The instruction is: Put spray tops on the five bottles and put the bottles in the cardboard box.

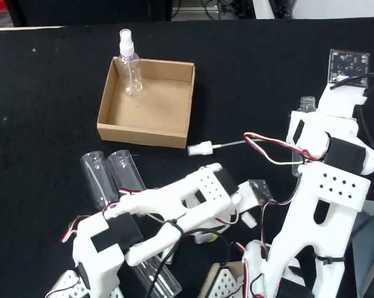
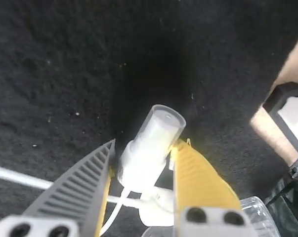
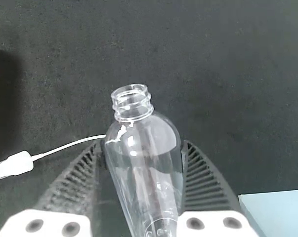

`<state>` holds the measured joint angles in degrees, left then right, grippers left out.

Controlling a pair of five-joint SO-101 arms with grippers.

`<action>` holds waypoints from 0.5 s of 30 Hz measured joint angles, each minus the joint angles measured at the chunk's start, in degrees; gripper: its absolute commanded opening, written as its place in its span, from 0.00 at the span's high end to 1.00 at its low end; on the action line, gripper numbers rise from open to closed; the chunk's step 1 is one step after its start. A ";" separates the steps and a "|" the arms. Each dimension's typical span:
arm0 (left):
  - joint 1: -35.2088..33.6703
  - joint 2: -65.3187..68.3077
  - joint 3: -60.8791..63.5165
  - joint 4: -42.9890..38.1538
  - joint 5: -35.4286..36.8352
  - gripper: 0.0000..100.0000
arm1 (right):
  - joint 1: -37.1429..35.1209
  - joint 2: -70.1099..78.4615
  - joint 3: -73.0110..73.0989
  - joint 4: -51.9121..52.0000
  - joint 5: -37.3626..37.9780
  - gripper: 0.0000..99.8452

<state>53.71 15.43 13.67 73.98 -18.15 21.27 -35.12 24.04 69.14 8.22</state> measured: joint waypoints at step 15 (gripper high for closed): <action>0.35 0.26 -0.26 0.09 -0.09 0.97 | 0.00 0.00 0.00 0.00 0.00 0.93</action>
<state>54.07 15.69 13.41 74.07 -18.24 21.27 -35.12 24.04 69.14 8.22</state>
